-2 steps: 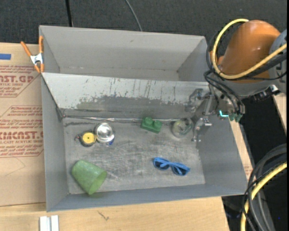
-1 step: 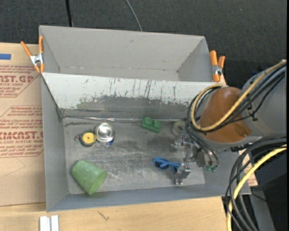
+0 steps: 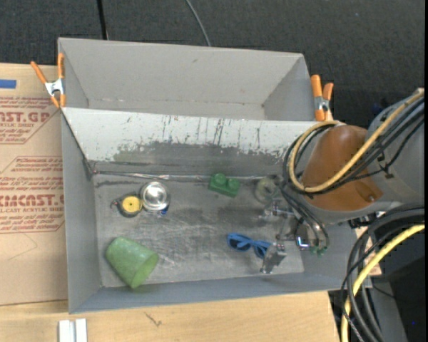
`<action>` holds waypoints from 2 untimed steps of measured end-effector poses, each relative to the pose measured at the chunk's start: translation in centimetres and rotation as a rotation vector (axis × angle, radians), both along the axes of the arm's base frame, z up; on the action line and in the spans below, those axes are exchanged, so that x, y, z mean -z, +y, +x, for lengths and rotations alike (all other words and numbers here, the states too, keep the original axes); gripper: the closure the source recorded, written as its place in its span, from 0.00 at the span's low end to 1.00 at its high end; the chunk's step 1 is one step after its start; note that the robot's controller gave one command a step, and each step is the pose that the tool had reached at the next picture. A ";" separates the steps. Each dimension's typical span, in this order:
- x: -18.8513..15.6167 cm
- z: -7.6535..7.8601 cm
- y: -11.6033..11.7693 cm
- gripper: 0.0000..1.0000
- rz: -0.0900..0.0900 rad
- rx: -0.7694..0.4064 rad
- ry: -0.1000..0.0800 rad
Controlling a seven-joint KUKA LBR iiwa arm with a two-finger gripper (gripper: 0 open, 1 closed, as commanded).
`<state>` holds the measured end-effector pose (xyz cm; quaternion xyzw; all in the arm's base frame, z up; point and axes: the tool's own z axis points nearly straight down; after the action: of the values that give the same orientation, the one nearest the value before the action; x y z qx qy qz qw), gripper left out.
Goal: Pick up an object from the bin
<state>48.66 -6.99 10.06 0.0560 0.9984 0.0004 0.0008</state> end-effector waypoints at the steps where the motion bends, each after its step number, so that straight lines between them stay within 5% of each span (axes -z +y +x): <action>1: 0.1 -0.8 1.2 0.00 0.001 0.311 0.004; 2: 2.9 -0.2 1.5 0.00 0.001 0.576 -0.003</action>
Offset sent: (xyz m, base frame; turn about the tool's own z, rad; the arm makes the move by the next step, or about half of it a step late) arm -0.0078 0.0106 -0.0006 0.3121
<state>48.43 -5.48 7.18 0.3372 0.9414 0.0006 0.0024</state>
